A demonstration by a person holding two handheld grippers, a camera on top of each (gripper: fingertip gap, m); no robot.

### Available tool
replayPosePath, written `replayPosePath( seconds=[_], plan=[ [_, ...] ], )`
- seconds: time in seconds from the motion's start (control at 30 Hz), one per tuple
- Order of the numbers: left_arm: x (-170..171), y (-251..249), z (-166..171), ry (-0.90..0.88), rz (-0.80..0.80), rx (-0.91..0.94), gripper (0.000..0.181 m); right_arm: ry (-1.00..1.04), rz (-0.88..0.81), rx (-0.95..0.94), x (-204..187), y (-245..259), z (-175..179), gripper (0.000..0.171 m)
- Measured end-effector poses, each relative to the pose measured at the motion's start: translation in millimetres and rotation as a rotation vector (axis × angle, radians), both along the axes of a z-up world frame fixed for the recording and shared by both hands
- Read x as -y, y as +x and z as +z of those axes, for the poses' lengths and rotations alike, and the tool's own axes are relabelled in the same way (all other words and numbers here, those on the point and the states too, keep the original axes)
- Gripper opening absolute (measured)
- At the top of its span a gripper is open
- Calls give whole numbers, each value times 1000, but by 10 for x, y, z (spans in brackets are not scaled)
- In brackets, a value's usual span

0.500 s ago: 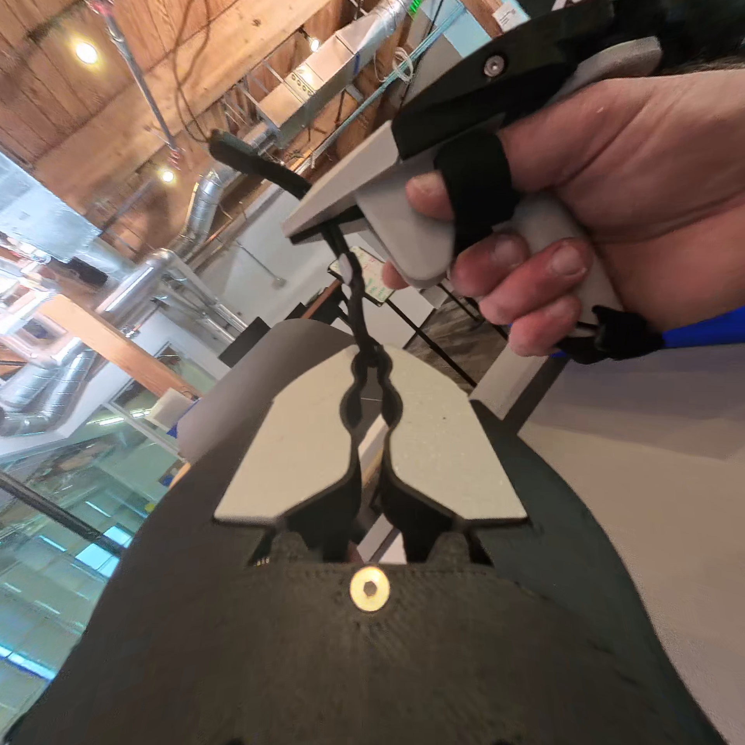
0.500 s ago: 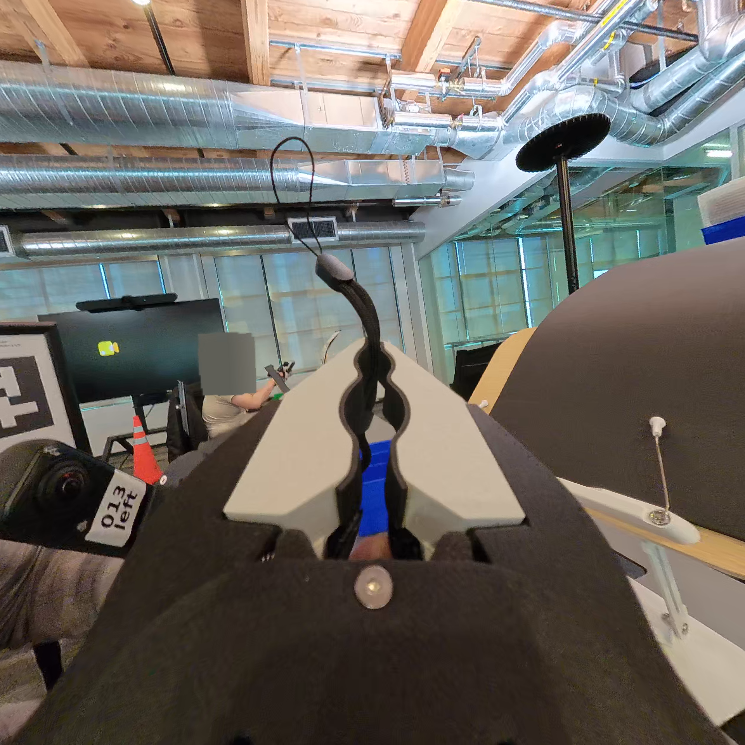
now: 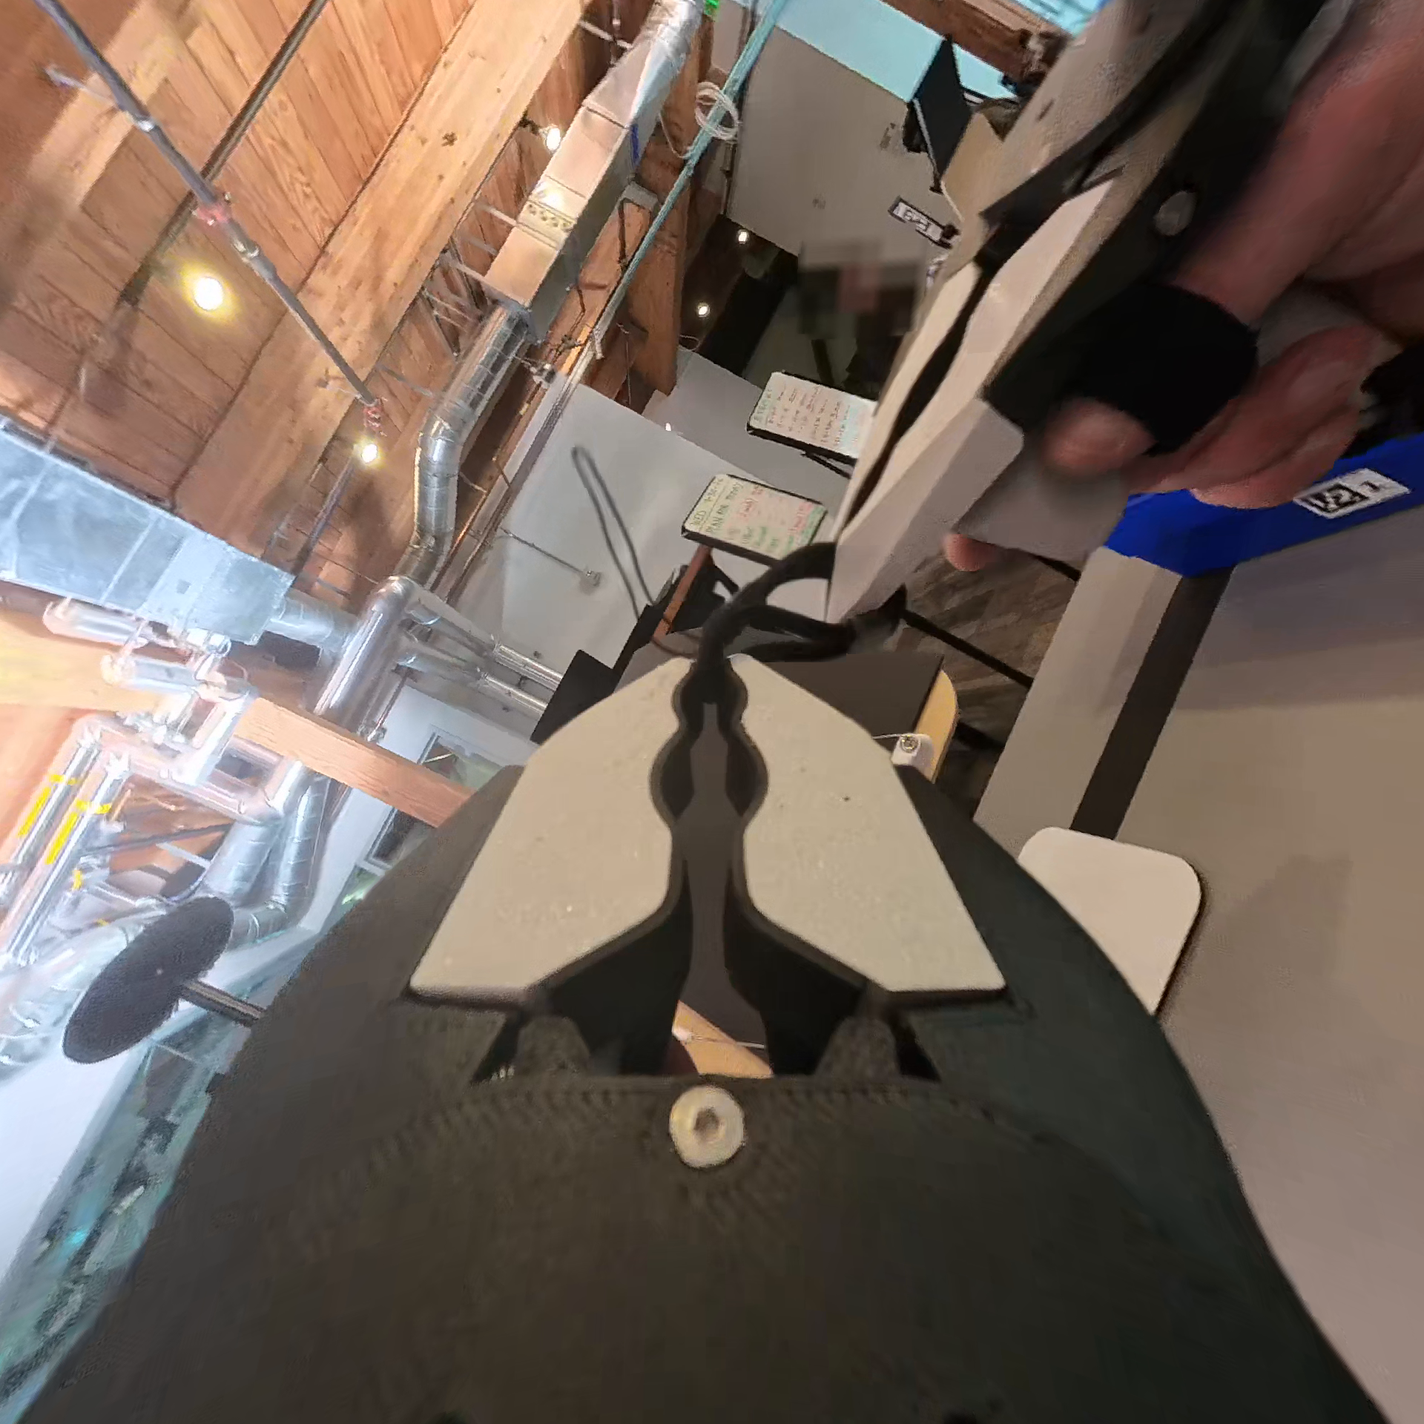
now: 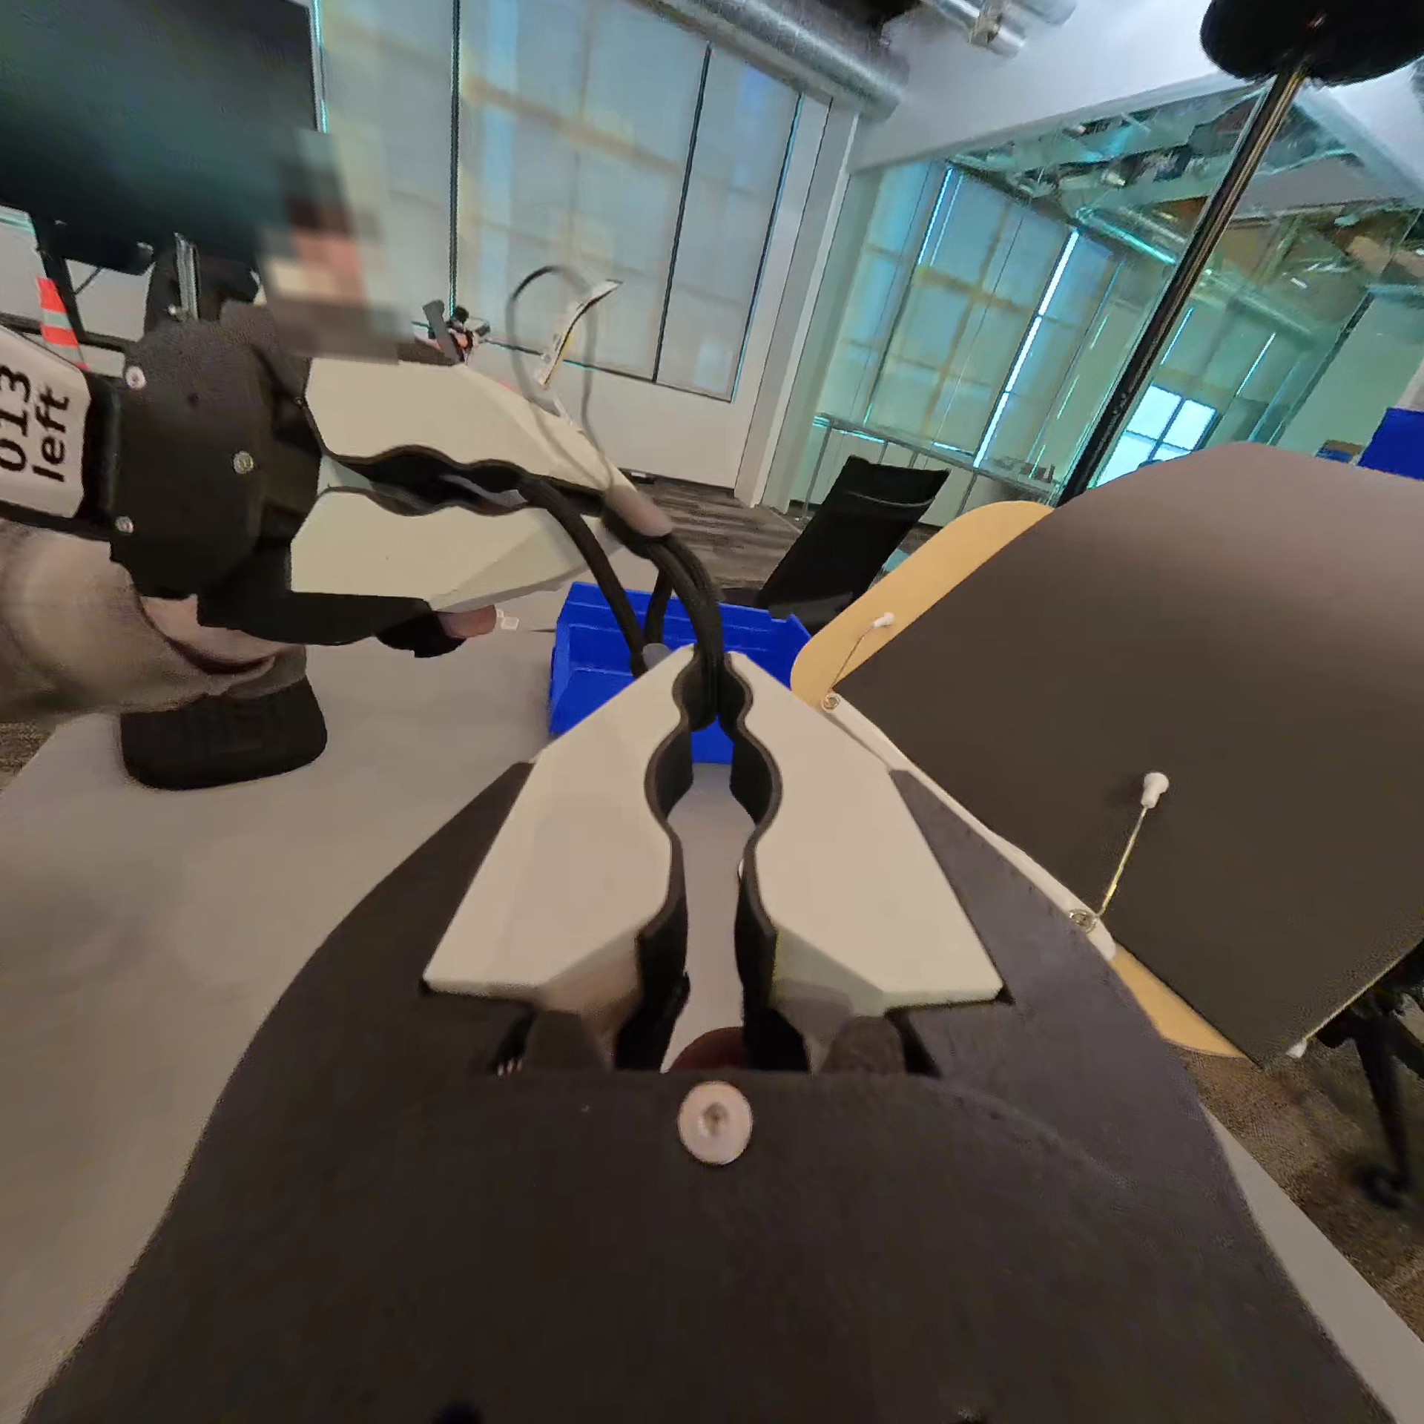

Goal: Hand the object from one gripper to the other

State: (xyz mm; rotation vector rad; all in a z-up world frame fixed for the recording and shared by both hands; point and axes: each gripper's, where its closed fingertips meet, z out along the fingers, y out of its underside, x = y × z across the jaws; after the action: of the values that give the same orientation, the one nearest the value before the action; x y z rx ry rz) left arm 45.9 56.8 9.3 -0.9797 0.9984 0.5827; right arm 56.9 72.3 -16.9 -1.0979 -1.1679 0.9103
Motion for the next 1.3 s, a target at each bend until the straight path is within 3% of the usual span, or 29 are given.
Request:
replayPosePath(
  seconds=[0.27,0.37,0.57,1.03,1.3],
  plan=[
    [15,44,-74,-29,-5,-86,3,102,-12,70,70,6,-32,9],
    [18,61,-92,-45,-18,-86,2,137,0,89,119,9,-40,0],
    [61,141,-122,-52,-57,-144,3,190,-35,153,108,-17,-121,0],
    [220,517,-296,-149,-151,-536,4,314,33,376,324,-114,-474,0],
    [172,554,-329,-270,-143,-528,18,295,66,368,373,-175,-522,0]
  ],
)
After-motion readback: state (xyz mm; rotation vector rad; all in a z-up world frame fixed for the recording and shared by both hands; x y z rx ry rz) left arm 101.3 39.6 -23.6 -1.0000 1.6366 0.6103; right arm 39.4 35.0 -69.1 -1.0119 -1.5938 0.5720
